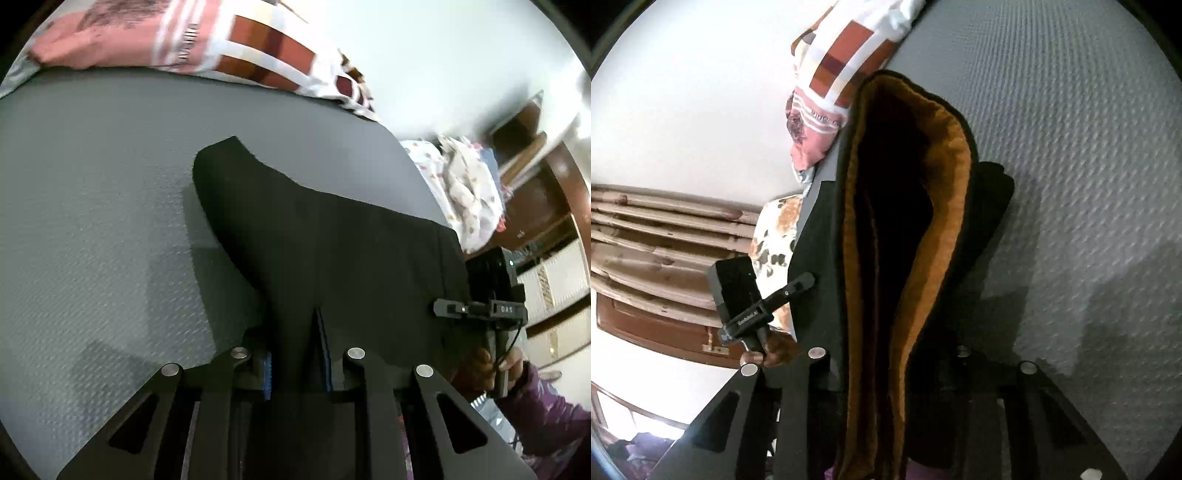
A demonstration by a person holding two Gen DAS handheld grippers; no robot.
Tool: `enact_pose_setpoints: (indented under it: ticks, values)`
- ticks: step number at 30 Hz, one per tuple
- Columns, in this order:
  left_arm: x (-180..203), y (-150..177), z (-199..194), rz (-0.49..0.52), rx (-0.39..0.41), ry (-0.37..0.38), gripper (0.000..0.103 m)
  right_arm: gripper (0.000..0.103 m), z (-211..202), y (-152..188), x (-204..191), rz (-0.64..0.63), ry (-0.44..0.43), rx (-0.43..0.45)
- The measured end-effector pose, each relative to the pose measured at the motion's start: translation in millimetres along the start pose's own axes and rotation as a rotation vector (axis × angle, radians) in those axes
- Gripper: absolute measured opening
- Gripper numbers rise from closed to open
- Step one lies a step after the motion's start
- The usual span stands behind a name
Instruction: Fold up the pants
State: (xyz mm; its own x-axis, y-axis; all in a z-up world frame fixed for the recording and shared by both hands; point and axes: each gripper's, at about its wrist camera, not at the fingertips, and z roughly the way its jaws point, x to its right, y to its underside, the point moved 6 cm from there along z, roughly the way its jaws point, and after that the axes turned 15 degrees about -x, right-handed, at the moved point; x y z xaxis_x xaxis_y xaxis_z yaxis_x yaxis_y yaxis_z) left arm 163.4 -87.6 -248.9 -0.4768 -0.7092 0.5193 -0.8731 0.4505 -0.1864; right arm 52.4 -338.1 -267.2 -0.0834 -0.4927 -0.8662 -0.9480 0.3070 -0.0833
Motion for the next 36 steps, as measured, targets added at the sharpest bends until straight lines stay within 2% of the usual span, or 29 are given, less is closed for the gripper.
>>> enact_pose_setpoints:
  ticks: [4,5,7,9,10,11,14,16,17,18,21,27,36]
  values:
    - [-19,11,-3,-0.046,-0.021,0.013,0.020,0.030,19,0,-2,-0.006,0.008,-0.021]
    - [-22,12,-2,-0.050,-0.021,0.014,0.023,0.030,19,-1,-4,-0.013,0.017,-0.024]
    - [-25,13,0,-0.049,-0.030,-0.016,0.031,0.030,20,-4,-7,-0.025,0.061,-0.031]
    - [-30,16,5,-0.047,-0.052,-0.037,0.047,0.034,22,-6,-11,-0.030,0.088,-0.036]
    - [-31,15,8,-0.042,-0.053,-0.027,0.049,0.034,23,-7,-13,-0.023,0.096,-0.037]
    - [-30,12,8,-0.031,-0.045,-0.009,0.056,0.035,28,-9,-17,-0.018,0.105,-0.038]
    - [-27,3,13,-0.015,-0.057,0.030,0.060,0.037,45,-16,-32,-0.020,0.123,-0.029]
    - [-26,-3,15,0.005,-0.043,0.014,0.058,0.037,50,-17,-36,-0.011,0.123,-0.023]
    - [-26,-4,16,0.010,-0.036,-0.006,0.040,0.036,52,-18,-38,-0.011,0.125,-0.024]
    - [-27,-5,18,0.014,-0.034,-0.023,0.031,0.034,55,-17,-36,-0.016,0.138,-0.025]
    - [-28,-3,13,-0.005,-0.021,0.001,0.024,0.030,59,-21,-36,-0.030,0.154,-0.021]
    - [5,10,-10,0.119,0.044,-0.241,0.021,0.027,51,-6,-35,-0.039,0.092,-0.011]
    - [7,28,-51,0.138,0.115,-0.390,0.020,0.026,80,-5,-73,-0.076,0.009,-0.019]
